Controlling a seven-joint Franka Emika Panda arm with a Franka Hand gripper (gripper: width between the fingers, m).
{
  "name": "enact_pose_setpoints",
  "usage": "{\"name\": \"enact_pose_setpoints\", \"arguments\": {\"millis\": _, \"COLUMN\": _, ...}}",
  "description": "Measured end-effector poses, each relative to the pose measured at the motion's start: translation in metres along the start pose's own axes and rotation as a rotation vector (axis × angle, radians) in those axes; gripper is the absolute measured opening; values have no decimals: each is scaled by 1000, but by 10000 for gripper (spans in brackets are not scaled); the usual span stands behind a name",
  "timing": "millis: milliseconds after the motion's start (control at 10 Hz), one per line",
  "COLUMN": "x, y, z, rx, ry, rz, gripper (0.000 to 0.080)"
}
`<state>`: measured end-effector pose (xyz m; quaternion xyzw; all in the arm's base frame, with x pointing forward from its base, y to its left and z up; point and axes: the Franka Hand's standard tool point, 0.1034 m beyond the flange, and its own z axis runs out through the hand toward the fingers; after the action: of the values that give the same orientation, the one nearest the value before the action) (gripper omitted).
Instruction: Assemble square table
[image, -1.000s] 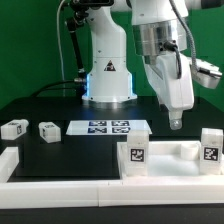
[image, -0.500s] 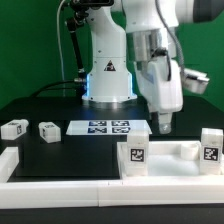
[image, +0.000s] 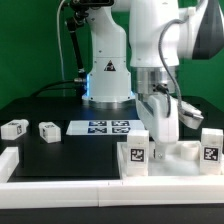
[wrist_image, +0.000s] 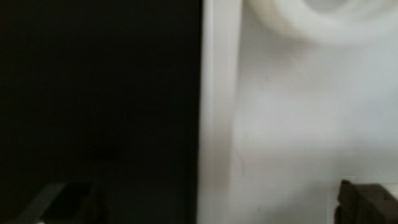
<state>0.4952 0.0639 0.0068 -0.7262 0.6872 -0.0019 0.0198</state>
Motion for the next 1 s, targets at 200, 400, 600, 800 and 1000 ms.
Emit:
{"name": "enact_pose_setpoints", "arguments": {"millis": 200, "x": 1, "y": 0, "z": 0, "rx": -1, "ry": 1, "rz": -6, "gripper": 539}}
{"name": "enact_pose_setpoints", "arguments": {"millis": 400, "x": 1, "y": 1, "z": 1, "rx": -1, "ry": 1, "rz": -7, "gripper": 391}}
{"name": "enact_pose_setpoints", "arguments": {"millis": 600, "x": 1, "y": 2, "z": 1, "rx": -5, "ry": 1, "rz": -7, "gripper": 54}}
{"name": "enact_pose_setpoints", "arguments": {"millis": 800, "x": 2, "y": 3, "z": 1, "rx": -4, "ry": -2, "rz": 8, "gripper": 54}}
{"name": "enact_pose_setpoints", "arguments": {"millis": 1000, "x": 2, "y": 3, "z": 1, "rx": -4, "ry": -3, "rz": 13, "gripper": 54}}
